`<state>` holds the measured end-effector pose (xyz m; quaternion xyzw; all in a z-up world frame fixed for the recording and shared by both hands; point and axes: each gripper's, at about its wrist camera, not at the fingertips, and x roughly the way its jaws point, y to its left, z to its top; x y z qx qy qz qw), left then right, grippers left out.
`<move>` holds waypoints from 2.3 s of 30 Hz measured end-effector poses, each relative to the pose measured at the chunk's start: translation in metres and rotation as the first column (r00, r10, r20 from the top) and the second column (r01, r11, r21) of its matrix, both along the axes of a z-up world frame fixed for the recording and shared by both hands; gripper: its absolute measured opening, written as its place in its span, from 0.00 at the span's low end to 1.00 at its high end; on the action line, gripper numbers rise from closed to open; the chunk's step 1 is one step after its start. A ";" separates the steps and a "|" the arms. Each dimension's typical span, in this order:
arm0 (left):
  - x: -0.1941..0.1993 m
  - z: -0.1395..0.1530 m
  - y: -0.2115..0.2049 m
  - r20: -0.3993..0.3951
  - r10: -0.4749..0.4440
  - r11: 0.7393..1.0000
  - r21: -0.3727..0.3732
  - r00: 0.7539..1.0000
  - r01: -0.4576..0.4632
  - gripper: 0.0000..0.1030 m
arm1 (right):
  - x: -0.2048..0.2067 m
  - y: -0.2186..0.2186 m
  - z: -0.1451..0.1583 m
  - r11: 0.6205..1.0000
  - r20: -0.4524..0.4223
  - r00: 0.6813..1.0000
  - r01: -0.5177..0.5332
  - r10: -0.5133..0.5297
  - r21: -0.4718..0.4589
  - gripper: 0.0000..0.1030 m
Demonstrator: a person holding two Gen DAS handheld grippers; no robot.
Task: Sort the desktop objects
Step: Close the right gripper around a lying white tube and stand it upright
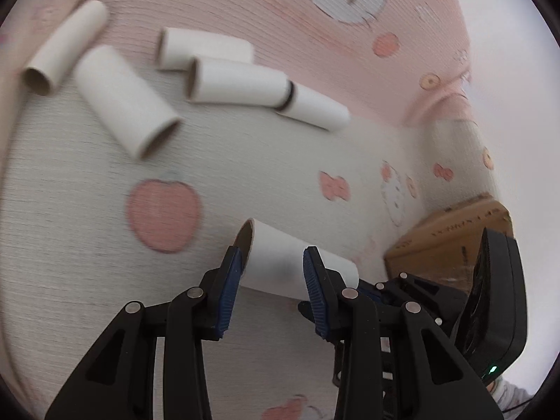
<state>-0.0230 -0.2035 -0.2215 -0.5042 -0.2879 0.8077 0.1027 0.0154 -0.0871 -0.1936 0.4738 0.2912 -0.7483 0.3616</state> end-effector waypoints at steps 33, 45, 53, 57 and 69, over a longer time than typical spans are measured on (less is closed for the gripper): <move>0.015 0.023 0.035 0.000 0.031 0.999 -0.014 1.000 -0.031 0.54 | 0.014 0.073 0.030 0.988 -0.158 0.982 0.121 -0.105 0.094 0.57; 0.031 -0.008 0.055 0.088 0.009 0.996 0.085 0.996 -0.017 0.55 | -0.015 0.059 0.042 0.991 0.027 0.991 0.134 -0.134 -0.019 0.58; 0.020 -0.027 0.061 0.137 -0.010 0.977 0.212 0.990 -0.019 0.56 | -0.018 0.058 0.037 0.990 0.095 0.988 0.129 -0.122 -0.065 0.58; 0.013 -0.033 0.063 0.150 -0.008 0.976 0.217 0.989 -0.025 0.56 | -0.022 0.061 0.031 0.984 0.160 0.977 0.155 -0.139 -0.093 0.51; 0.001 -0.042 0.056 0.179 0.043 0.964 0.251 0.983 -0.087 0.55 | -0.009 0.046 0.028 0.989 0.215 0.970 0.133 -0.116 -0.067 0.39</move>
